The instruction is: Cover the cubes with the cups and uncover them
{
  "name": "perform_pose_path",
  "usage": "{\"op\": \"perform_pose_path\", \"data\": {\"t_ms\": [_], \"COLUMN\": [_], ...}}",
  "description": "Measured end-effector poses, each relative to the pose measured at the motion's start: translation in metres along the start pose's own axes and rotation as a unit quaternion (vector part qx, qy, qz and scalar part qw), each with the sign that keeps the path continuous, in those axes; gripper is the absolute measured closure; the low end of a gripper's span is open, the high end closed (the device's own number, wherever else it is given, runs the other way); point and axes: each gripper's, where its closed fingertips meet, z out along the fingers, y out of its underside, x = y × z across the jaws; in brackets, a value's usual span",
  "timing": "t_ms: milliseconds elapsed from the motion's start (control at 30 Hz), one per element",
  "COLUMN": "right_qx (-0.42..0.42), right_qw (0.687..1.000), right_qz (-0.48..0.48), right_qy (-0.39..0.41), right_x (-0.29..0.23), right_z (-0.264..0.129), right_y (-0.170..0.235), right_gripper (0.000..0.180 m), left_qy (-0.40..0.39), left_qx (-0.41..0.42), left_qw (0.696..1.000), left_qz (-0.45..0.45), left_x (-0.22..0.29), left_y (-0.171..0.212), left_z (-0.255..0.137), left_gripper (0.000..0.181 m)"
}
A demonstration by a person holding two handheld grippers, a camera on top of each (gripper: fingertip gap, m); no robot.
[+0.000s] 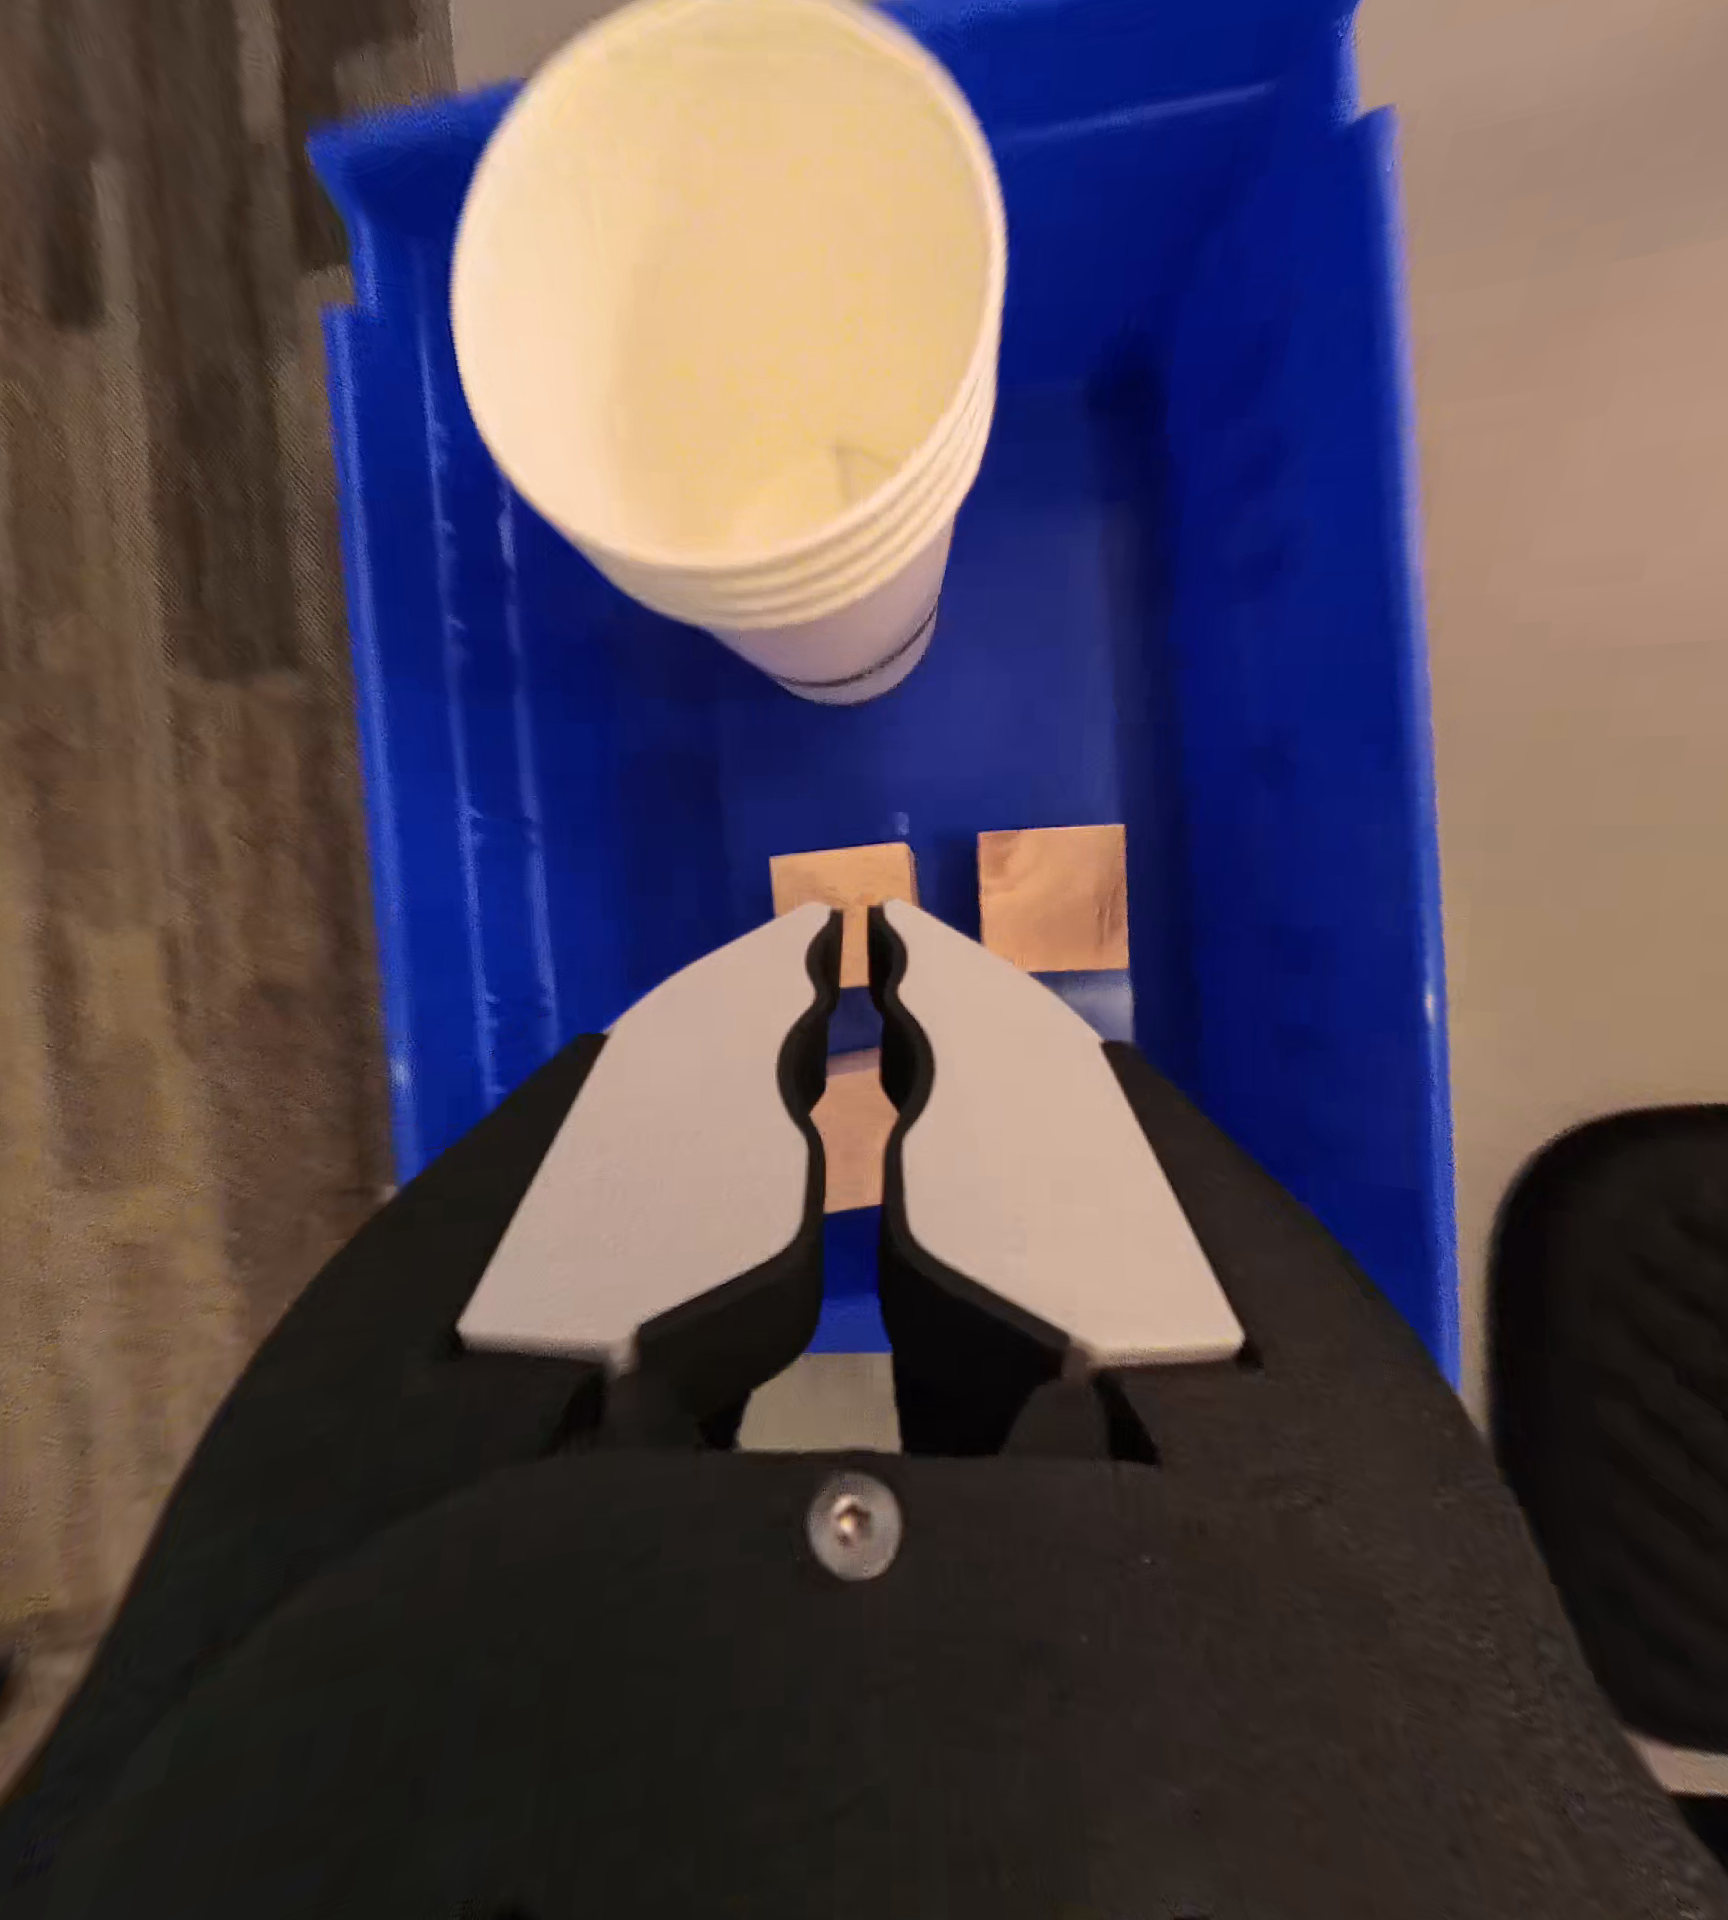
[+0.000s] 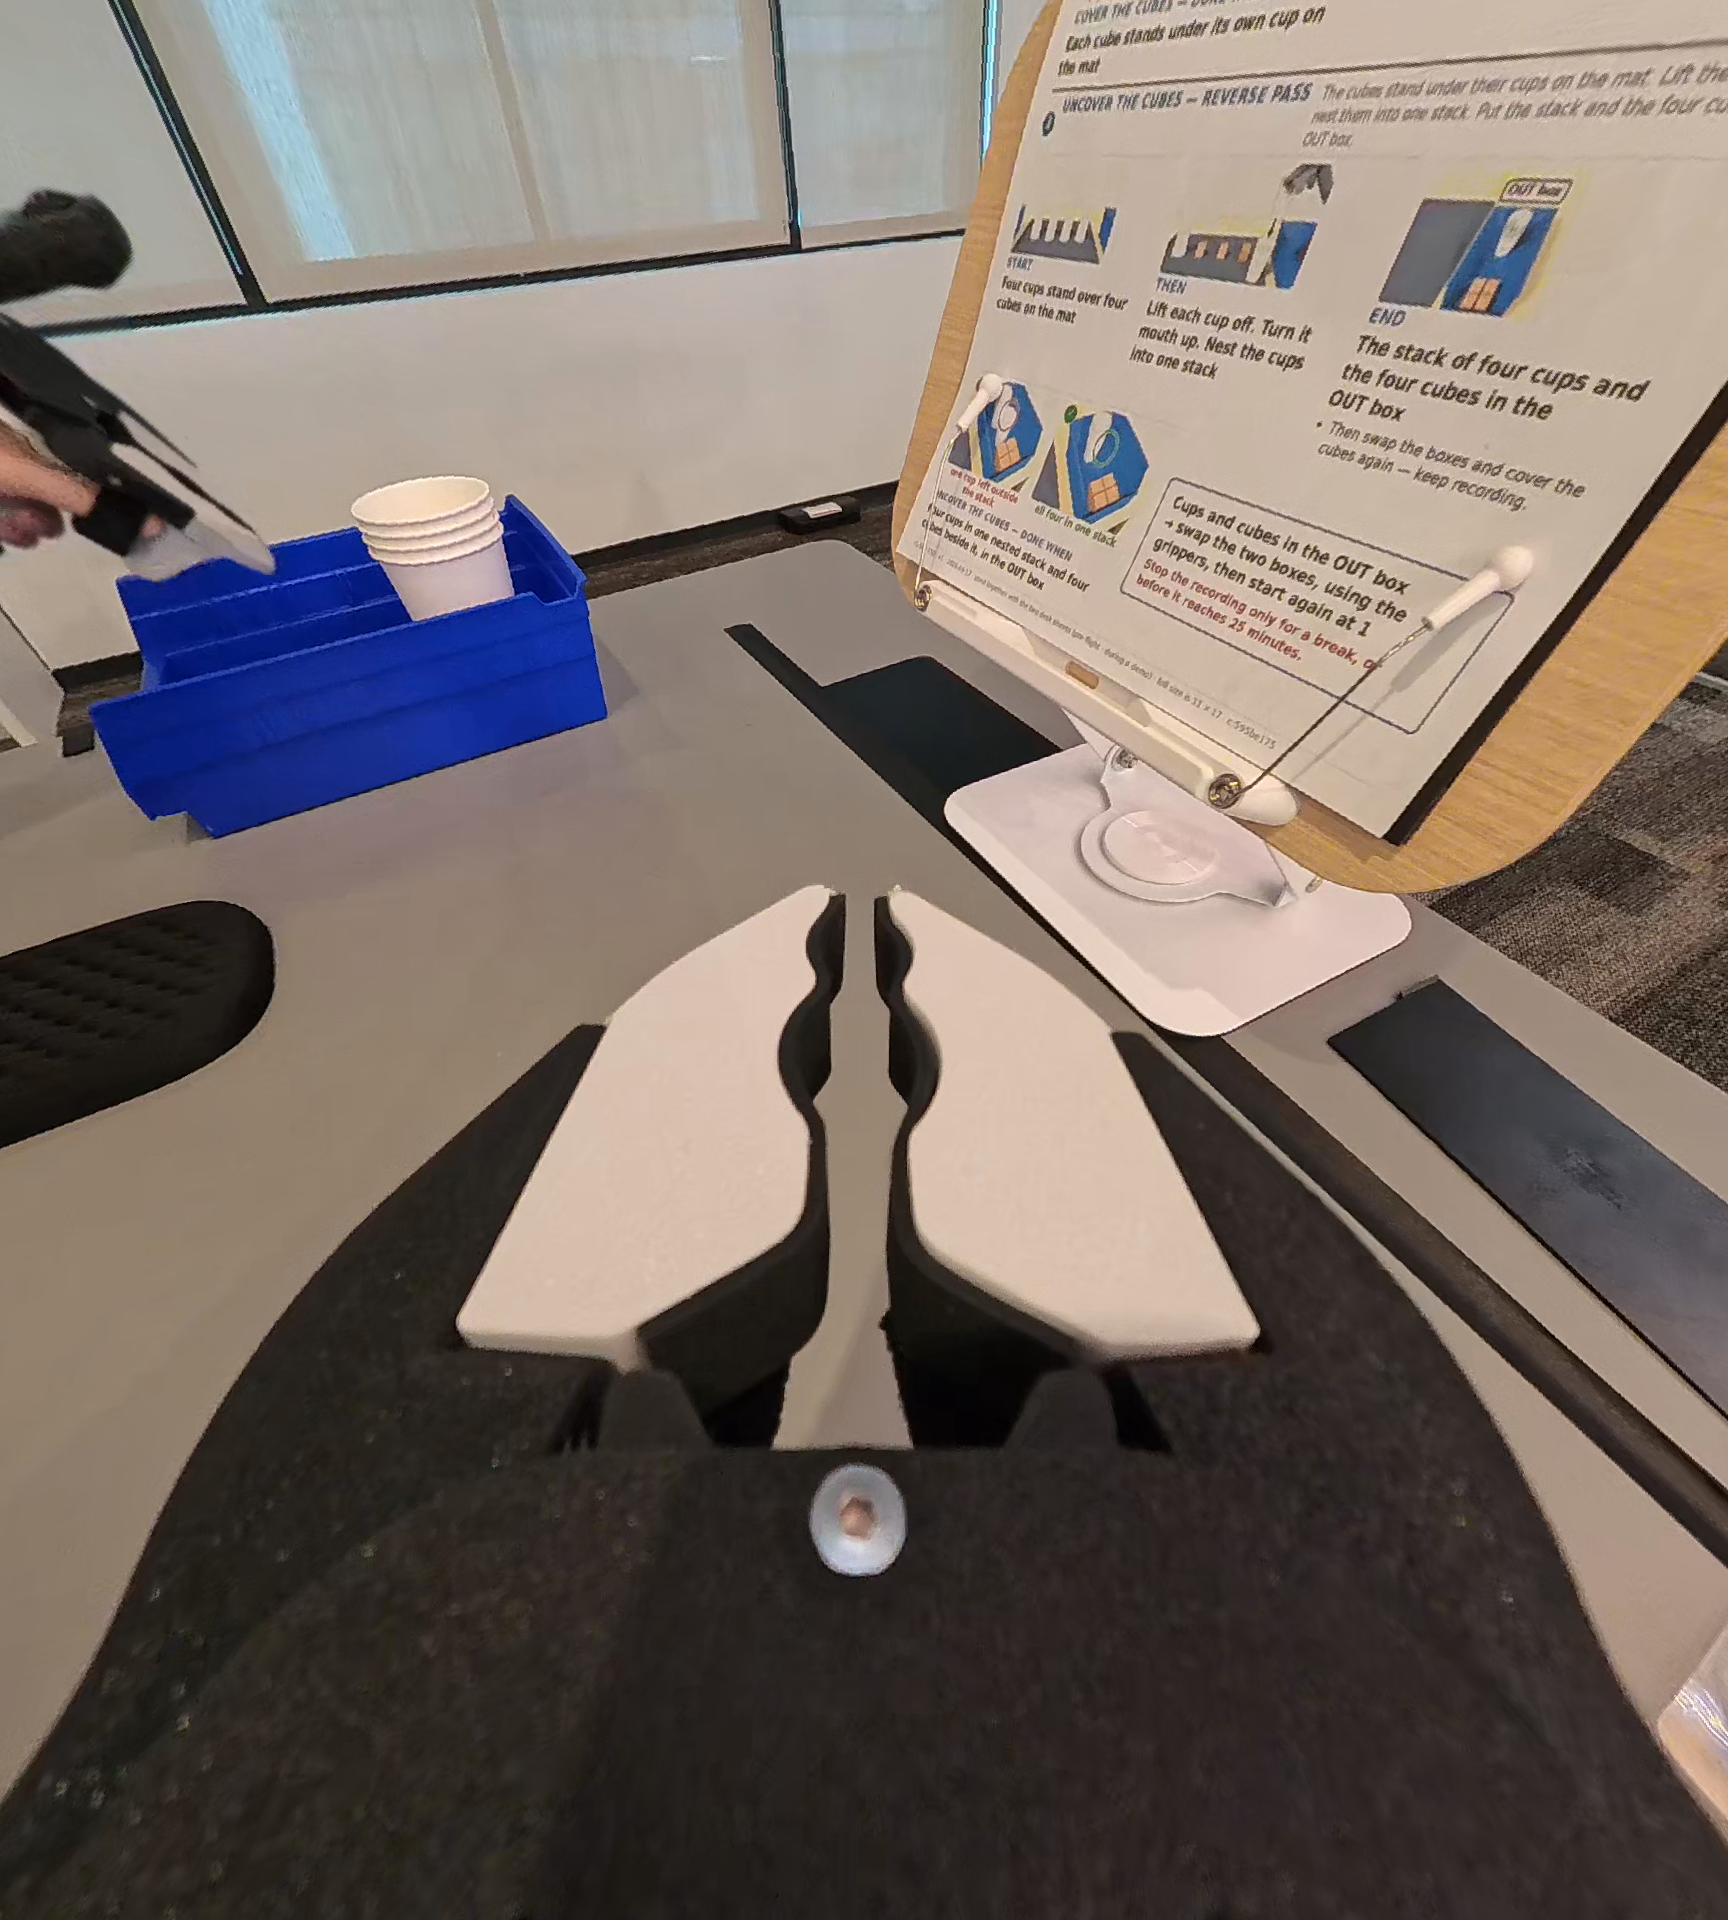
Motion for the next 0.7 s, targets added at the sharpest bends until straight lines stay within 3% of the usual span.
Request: {"op": "perform_pose_path", "data": {"t_ms": [100,167,400,700], "right_qx": [-0.011,-0.02,-0.037,-0.058], "right_qw": [1.0,1.0,0.999,0.998], "right_qz": [0.0,-0.003,-0.007,-0.012], "right_qy": [-0.001,0.001,0.005,0.015], "right_x": [0.0,0.0,0.001,0.005], "right_z": [0.001,0.002,0.004,0.004], "right_y": [0.004,0.007,0.013,0.02], "right_gripper": [0.174,0.174,0.174,0.172], "left_qy": [-0.005,-0.013,-0.01,0.014], "left_qx": [-0.025,-0.061,-0.093,-0.123], "left_qw": [0.999,0.997,0.993,0.985], "left_qz": [-0.031,-0.039,-0.073,-0.122], "left_x": [-0.003,-0.006,-0.008,-0.007], "left_y": [0.019,0.033,0.046,0.052], "left_z": [0.018,0.029,0.053,0.073], "left_gripper": [0.159,0.138,0.128,0.131]}}
